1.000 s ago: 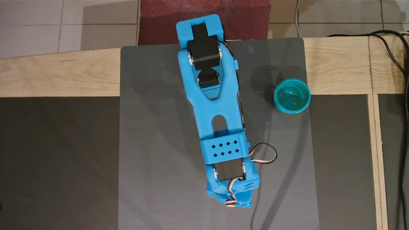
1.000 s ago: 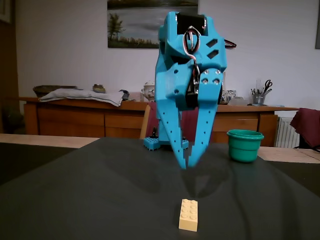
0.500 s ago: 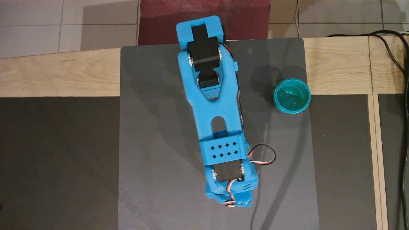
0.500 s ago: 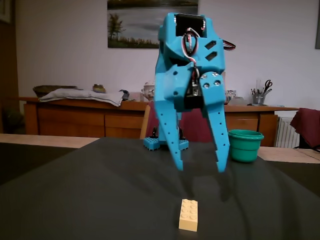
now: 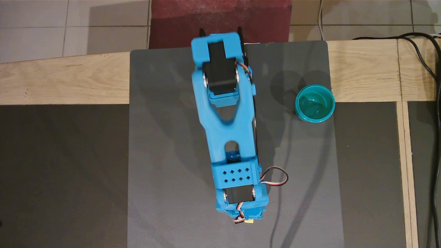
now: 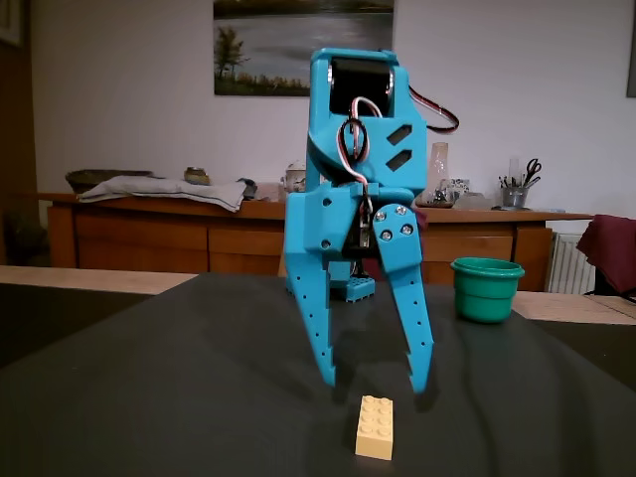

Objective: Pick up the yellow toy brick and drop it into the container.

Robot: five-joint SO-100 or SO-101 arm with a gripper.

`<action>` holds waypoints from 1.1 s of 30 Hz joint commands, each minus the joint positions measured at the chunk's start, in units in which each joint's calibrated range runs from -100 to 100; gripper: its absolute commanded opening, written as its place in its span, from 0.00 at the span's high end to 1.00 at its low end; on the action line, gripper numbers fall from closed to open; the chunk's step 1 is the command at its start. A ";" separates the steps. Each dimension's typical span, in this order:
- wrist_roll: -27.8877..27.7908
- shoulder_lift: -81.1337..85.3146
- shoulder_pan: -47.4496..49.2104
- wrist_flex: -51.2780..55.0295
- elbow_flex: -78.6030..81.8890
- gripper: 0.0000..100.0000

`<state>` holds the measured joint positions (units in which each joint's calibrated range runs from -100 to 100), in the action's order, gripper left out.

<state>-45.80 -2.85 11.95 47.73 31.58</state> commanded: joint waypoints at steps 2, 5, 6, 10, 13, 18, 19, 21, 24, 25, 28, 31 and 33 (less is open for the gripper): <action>-0.10 -0.78 0.08 -1.75 -2.43 0.80; -0.05 -0.78 0.23 -1.75 -2.34 0.80; -0.05 -0.78 0.23 -1.75 -2.34 0.80; -0.05 -0.78 0.85 -1.75 -2.16 0.80; -0.05 -0.86 1.08 -1.75 -2.07 0.80; -0.10 -0.86 1.08 -3.09 -2.34 0.80; -0.05 -0.86 1.08 -5.13 -1.89 0.80; -0.10 -0.95 1.08 -6.46 -1.80 0.80; -0.31 -0.95 1.08 -6.46 -1.80 0.80; -0.31 -0.95 1.08 -6.55 -1.80 0.80; -0.41 -0.95 0.77 -6.64 -1.89 0.80; -0.78 -0.95 0.31 -6.64 -2.16 0.80; -1.30 -0.95 0.23 -6.29 -1.80 0.80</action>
<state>-46.64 -4.12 12.62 41.75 31.58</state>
